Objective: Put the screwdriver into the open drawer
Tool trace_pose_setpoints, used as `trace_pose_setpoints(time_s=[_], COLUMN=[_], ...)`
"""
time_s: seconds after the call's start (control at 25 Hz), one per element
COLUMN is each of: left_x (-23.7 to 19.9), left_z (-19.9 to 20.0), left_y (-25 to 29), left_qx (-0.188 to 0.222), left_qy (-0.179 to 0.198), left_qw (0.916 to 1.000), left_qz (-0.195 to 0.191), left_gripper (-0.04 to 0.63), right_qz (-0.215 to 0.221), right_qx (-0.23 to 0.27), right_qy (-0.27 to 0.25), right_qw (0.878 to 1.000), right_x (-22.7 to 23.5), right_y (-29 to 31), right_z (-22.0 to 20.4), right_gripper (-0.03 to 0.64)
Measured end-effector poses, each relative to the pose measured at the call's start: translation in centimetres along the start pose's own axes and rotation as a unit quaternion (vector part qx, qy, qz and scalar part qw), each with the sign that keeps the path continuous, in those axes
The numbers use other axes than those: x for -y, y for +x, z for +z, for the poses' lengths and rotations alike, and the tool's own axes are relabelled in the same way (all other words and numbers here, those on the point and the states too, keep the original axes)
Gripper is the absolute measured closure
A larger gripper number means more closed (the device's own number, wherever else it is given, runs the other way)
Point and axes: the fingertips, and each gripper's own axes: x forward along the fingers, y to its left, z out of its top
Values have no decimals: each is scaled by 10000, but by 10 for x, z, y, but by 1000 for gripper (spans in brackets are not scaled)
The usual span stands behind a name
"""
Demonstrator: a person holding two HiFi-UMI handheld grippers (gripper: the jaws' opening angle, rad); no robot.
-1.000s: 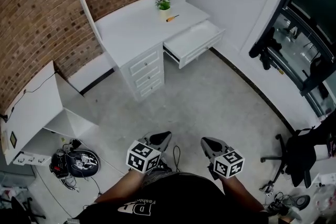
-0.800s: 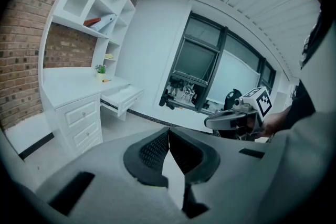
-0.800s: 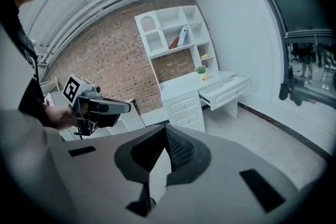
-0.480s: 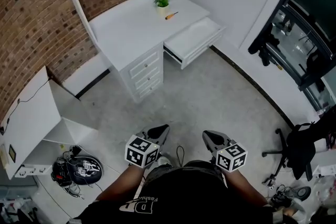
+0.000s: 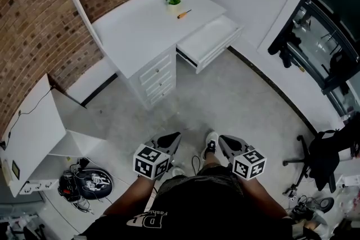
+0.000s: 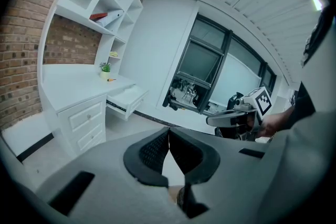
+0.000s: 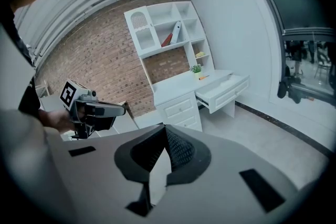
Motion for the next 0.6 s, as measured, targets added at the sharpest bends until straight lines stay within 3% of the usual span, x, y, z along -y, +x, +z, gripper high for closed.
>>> trace_pose_setpoints(time_s=[0.6], left_x=[-52], left_z=[52], left_y=[58], left_qx=[2], left_qy=[-5], left_qw=[9989], left_qz=[461], left_gripper=[577], right_qz=[386], right_qx=[165], right_qy=[-107], right_qw=[9991], right_x=[69], right_y=[69], right_z=[73], right_gripper=[611])
